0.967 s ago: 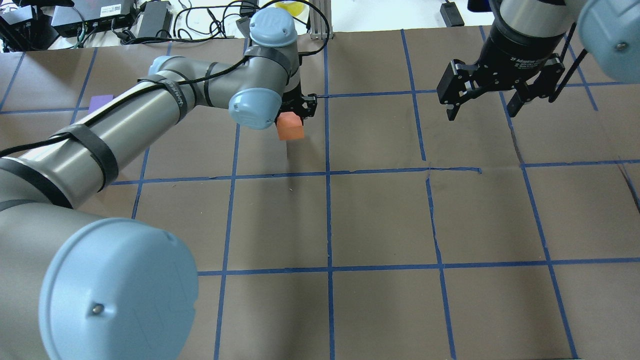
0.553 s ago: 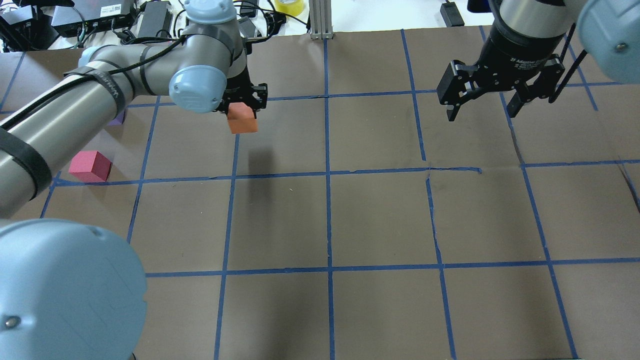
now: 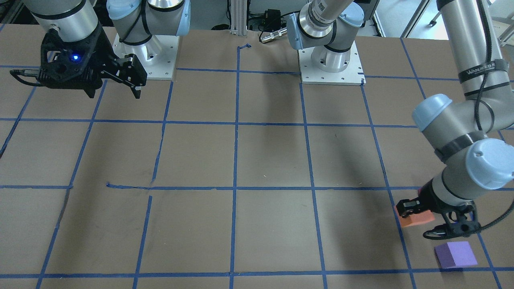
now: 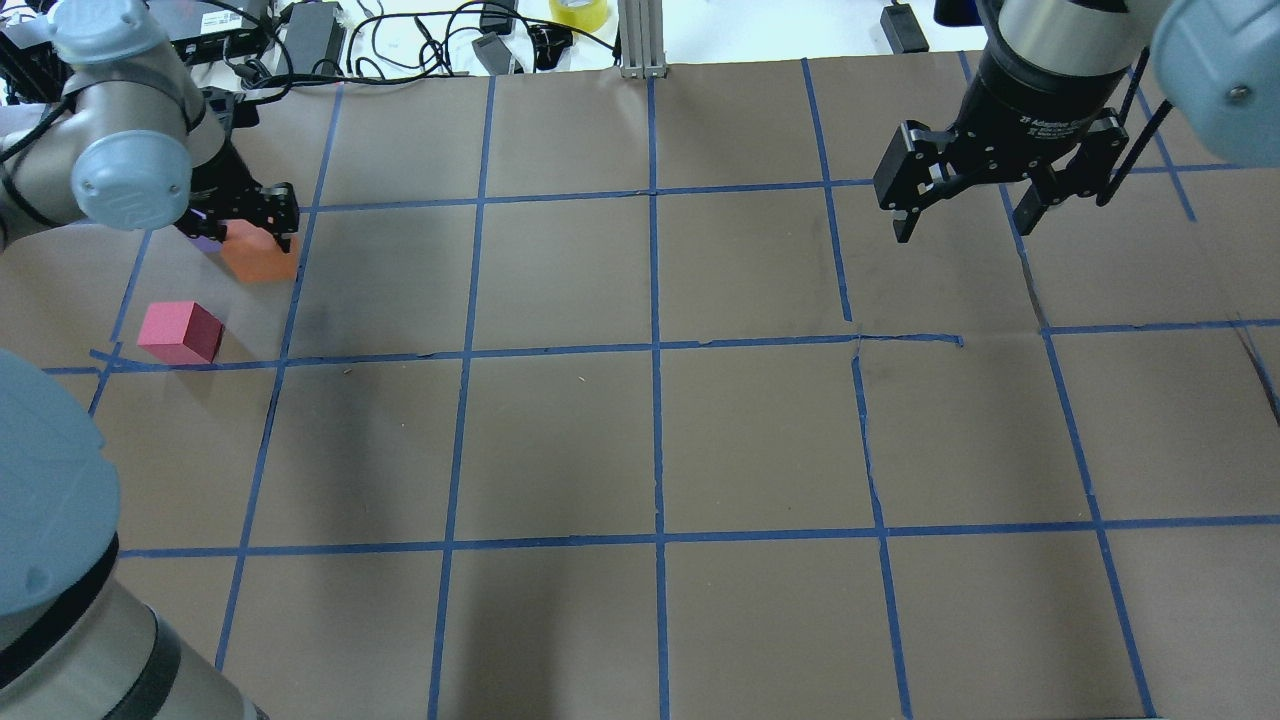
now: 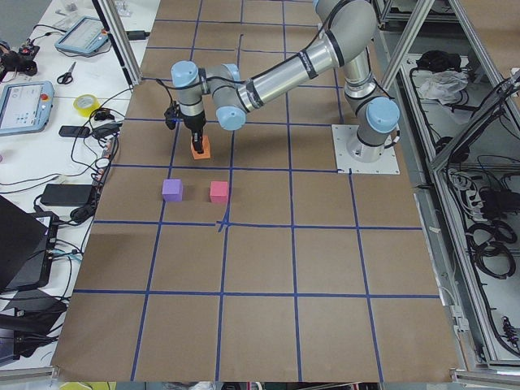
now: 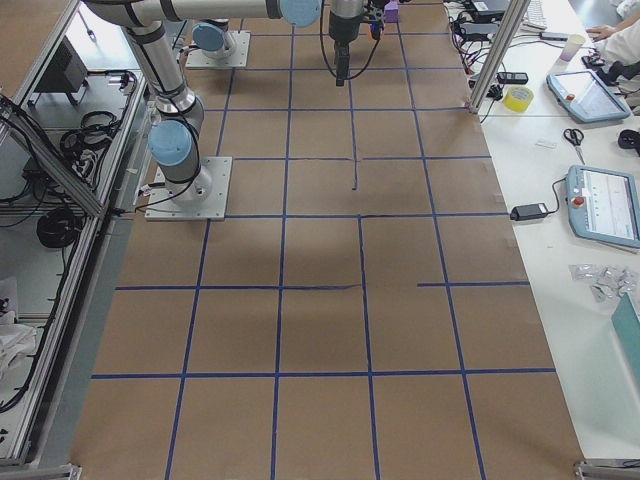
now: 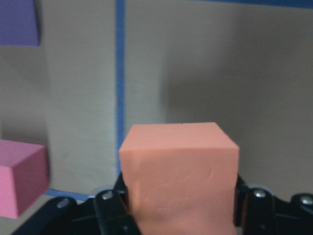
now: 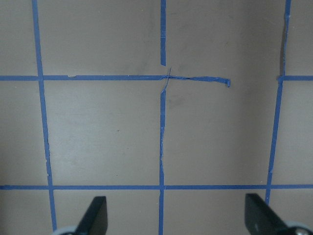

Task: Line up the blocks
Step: 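Carry the orange block with the left gripper toward the purple and pink blocks, then lower the orange block between the purple and pink blocks with the left gripper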

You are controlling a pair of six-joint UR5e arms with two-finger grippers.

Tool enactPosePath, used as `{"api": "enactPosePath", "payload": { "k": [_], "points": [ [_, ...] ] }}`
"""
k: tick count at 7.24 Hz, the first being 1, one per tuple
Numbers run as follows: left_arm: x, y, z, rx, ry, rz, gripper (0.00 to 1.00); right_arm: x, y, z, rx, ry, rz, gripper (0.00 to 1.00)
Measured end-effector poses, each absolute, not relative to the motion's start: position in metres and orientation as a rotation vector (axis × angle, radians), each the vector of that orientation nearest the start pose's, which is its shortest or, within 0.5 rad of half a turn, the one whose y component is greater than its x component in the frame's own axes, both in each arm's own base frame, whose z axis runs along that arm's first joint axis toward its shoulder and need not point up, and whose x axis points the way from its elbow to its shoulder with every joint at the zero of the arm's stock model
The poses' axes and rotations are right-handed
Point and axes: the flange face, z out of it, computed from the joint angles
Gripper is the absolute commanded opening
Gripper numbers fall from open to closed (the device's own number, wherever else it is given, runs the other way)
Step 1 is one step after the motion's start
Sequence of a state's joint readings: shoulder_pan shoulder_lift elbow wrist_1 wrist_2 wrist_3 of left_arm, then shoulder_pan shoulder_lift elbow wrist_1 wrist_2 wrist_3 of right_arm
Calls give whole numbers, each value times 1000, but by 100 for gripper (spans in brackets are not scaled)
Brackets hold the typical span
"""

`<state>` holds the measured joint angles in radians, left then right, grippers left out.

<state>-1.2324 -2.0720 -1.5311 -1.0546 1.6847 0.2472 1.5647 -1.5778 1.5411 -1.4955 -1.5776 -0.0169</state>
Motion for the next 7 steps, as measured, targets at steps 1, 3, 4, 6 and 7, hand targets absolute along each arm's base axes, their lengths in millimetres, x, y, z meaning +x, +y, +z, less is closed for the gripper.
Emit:
{"api": "enactPosePath", "payload": {
  "k": [1, 3, 4, 6, 7],
  "points": [
    [134, -669, 266, -114, 3000, -80, 0, 130, -485, 498, -18, 3147, 61, 100],
    [162, -681, 260, -95, 2995, -125, 0, 130, -485, 498, -18, 3148, 61, 100],
    [181, -677, 253, -125, 3010, -102, 0, 130, -485, 498, -17, 3147, 61, 100],
    [214, -664, 243, -146, 3045, -45, 0, 130, -485, 498, -17, 3147, 62, 100],
    [219, -662, 239, -121, 3059, -36, 0, 130, -485, 498, -17, 3147, 61, 100]
  ]
}}
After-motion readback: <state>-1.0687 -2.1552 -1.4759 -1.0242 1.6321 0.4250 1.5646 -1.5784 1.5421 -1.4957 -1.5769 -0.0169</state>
